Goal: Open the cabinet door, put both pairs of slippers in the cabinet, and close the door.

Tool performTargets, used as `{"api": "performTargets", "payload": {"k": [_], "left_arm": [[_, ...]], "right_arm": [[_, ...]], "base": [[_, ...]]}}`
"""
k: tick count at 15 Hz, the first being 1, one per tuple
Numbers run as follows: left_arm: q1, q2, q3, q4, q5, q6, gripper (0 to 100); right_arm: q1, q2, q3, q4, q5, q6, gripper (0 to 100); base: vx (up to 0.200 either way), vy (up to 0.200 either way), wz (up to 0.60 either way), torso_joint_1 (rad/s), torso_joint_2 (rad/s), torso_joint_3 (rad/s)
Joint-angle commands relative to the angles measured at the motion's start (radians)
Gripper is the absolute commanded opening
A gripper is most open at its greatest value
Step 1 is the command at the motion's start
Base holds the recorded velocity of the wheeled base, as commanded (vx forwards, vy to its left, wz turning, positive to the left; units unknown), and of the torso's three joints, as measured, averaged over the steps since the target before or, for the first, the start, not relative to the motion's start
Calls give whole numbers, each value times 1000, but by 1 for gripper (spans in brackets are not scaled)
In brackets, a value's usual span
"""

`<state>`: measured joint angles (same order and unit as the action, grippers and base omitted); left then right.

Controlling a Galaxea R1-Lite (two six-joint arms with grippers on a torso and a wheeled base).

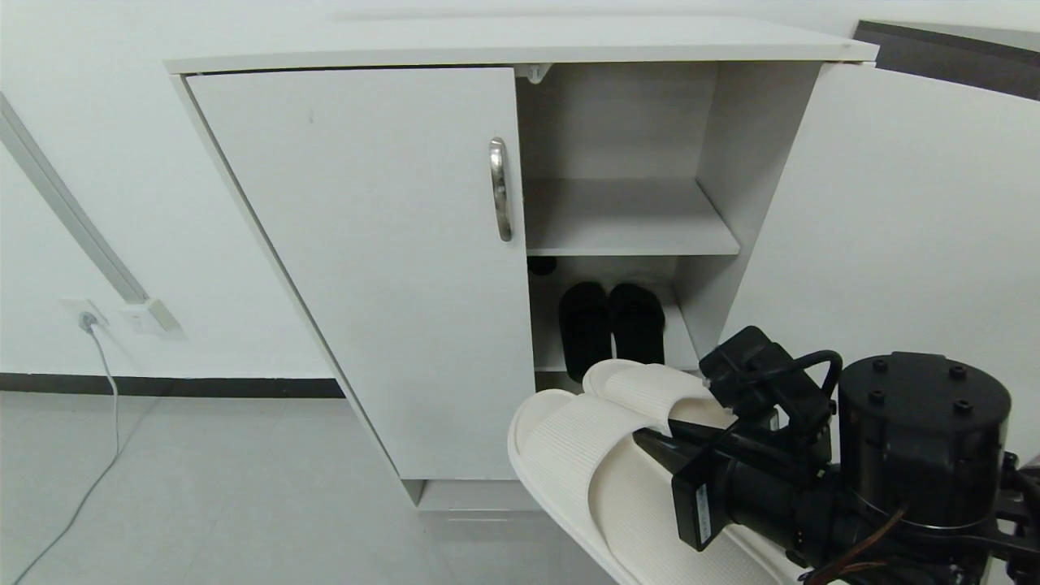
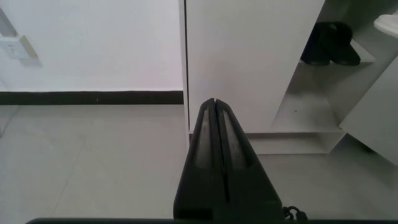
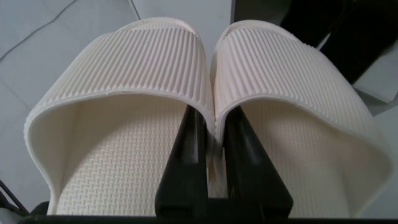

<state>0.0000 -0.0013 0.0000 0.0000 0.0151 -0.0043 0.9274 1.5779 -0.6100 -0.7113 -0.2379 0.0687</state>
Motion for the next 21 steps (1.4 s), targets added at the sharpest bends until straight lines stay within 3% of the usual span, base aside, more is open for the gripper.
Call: {"api": "performTargets", "payload": {"k": [1,7,9,11,13,17,21], "left_arm": [[0,1,0,0,0,0,0],[0,1,0,0,2,0,0],[0,1,0,0,0,0,0],[0,1,0,0,0,0,0],[0,1,0,0,0,0,0],[0,1,0,0,0,0,0],[0,1,0,2,0,0,0]], "right_arm": [[1,2,3,0,0,-1,0],[-1,-1,-5,-34,-14,-52,0],[1,65,-136,-27,-164,-35,0],[-1,156,-320,81,-422,25,0],[7,192,-465,197,-528,72,0],[30,197,-677,337,-598,77,0],[-2,248,-740,437,-632,94,0]], "base": [[0,0,0,2,129,134],[0,0,0,-2,10,10],[0,0,0,0,0,0],[0,0,0,0,0,0],[0,0,0,0,0,0],[0,0,0,0,0,0],[0,0,0,0,0,0]]}}
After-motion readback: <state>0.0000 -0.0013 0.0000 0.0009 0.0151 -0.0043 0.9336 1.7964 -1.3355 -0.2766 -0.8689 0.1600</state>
